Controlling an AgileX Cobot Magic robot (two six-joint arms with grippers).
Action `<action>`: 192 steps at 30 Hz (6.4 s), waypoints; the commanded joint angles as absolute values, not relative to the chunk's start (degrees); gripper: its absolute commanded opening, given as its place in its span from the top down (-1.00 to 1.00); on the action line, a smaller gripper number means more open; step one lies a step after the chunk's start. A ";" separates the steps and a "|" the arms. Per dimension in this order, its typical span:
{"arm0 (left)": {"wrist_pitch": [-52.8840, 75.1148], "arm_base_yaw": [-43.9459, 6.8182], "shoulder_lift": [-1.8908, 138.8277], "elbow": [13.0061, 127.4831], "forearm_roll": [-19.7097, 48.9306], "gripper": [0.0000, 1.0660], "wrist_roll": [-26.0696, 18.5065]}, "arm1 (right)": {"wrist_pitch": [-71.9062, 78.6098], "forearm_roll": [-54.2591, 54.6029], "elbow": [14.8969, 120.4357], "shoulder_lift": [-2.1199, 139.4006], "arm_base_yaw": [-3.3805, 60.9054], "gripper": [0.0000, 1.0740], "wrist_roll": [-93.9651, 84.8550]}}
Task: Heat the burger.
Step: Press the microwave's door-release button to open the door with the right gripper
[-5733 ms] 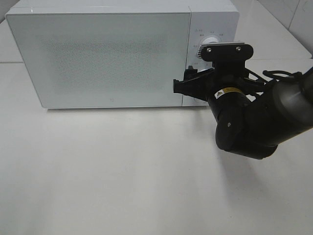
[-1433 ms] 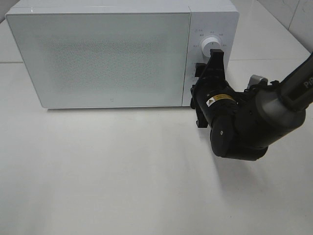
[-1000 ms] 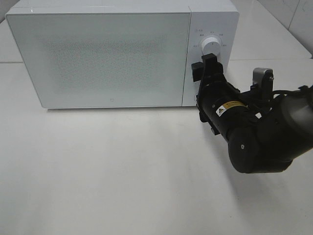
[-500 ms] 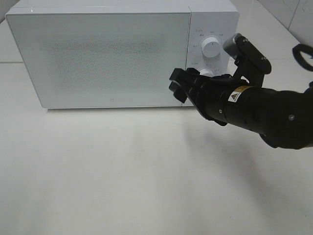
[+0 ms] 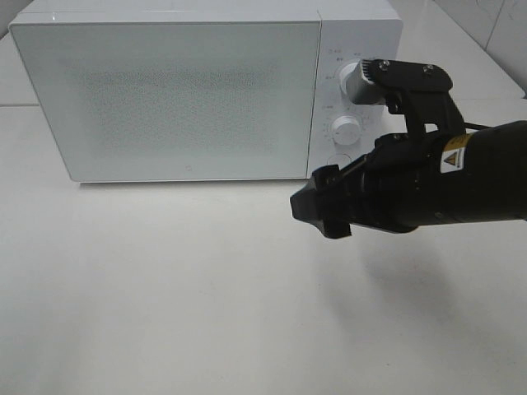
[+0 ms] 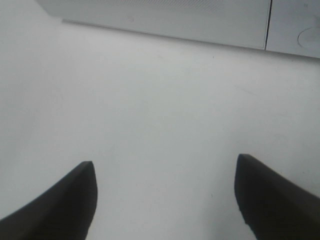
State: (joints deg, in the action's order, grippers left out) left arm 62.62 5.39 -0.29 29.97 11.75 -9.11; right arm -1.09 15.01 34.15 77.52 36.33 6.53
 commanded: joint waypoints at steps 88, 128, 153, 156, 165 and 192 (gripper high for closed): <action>61.88 5.56 -1.26 29.91 11.69 -0.88 -8.88 | -56.72 0.57 28.65 -1.72 11.40 -0.37 2.92; 61.88 5.56 -1.26 29.91 11.75 -0.88 -8.88 | -4.24 0.34 28.76 44.18 11.57 -0.37 3.61; 61.88 5.56 -1.26 29.91 11.75 -0.88 -8.88 | 49.73 6.42 15.53 71.96 11.57 -0.37 -0.63; 61.88 5.56 -1.26 29.91 11.75 -0.88 -8.88 | 54.32 9.80 14.15 75.46 11.57 -0.37 -2.23; 61.88 5.56 -1.26 29.91 11.75 -0.88 -8.88 | 60.73 12.83 12.78 83.48 11.57 -0.37 -2.18; 61.88 5.56 -1.26 29.91 11.75 -0.88 -8.88 | 67.95 39.82 15.81 94.94 40.97 -0.37 -4.87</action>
State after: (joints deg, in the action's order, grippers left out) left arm 62.62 5.39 -0.29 29.97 11.75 -9.11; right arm 67.55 39.08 14.78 95.00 39.88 -4.18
